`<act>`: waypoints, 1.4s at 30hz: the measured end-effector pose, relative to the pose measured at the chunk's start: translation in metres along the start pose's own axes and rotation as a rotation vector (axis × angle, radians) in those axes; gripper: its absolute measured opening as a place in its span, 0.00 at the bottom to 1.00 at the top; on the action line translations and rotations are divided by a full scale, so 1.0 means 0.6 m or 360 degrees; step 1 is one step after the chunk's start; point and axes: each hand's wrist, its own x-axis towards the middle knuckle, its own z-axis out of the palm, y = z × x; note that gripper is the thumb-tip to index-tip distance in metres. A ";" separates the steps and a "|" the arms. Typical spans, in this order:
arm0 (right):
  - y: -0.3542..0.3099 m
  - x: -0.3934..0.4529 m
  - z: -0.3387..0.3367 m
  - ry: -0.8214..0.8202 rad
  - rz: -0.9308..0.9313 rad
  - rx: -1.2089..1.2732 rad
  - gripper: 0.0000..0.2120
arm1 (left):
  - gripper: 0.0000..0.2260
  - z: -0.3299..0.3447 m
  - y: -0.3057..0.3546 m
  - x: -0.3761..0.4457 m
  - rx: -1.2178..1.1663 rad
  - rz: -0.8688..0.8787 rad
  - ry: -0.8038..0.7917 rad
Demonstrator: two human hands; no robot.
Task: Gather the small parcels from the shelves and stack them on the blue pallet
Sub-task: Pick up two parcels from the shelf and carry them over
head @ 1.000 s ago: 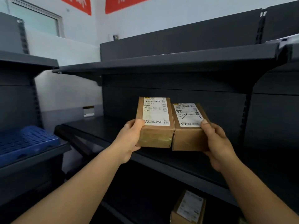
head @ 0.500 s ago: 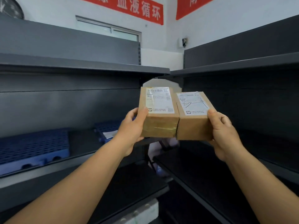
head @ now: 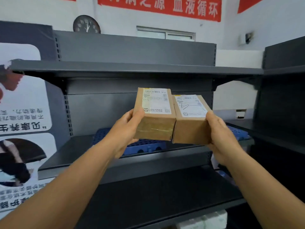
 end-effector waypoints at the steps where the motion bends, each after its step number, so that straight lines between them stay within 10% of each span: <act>1: 0.002 -0.002 0.028 -0.0049 0.0014 0.0002 0.12 | 0.23 -0.028 -0.002 -0.004 0.0033 0.0004 0.0013; 17: 0.054 0.127 0.334 -0.0636 -0.0023 -0.0206 0.23 | 0.22 -0.283 -0.078 0.126 0.0249 -0.0176 0.0502; 42: 0.153 0.299 0.404 -0.0930 0.0113 -0.0893 0.25 | 0.10 -0.317 -0.187 0.273 0.0506 -0.0461 0.0257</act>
